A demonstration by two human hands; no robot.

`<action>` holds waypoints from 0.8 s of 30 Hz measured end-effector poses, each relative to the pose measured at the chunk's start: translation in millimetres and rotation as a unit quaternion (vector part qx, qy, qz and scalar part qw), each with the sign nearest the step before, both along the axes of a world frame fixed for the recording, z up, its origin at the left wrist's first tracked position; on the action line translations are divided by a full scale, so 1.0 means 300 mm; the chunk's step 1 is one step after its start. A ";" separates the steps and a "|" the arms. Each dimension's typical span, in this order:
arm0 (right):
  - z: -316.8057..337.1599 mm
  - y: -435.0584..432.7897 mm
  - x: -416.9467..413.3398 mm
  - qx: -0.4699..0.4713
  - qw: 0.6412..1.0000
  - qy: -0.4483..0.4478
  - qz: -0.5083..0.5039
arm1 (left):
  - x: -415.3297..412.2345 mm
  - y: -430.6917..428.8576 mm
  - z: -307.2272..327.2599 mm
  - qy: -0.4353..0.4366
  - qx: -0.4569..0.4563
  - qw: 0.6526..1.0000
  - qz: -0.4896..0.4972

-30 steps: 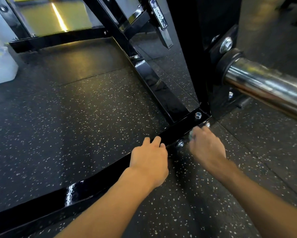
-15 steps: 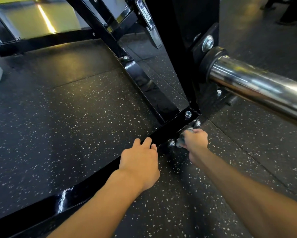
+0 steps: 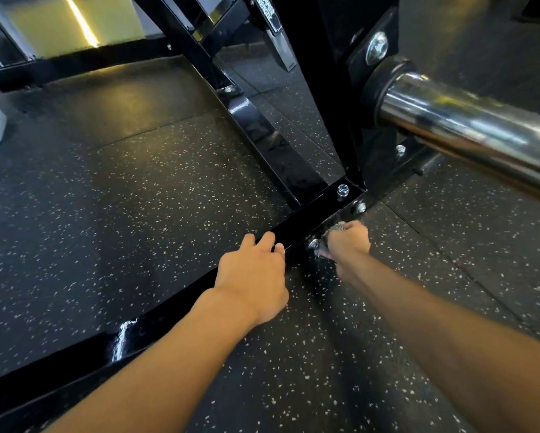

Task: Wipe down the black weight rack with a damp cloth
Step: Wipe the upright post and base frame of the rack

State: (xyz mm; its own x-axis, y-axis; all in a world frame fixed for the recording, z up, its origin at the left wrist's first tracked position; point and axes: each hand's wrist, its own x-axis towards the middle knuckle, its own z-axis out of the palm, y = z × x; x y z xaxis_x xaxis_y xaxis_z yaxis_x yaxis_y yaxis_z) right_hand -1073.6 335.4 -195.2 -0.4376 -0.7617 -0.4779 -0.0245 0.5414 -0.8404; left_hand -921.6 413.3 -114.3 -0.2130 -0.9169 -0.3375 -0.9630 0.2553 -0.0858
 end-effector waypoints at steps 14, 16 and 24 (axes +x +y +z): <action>-0.058 0.226 0.177 -0.171 0.959 0.186 0.132 | 0.172 0.116 -0.017 0.081 0.065 0.995 0.012; -0.055 0.208 0.181 -0.165 0.969 0.174 0.065 | 0.178 0.114 -0.023 0.082 0.071 0.994 0.007; -0.071 0.227 0.187 -0.168 0.949 0.208 0.165 | 0.177 0.115 -0.033 0.083 0.066 0.994 0.004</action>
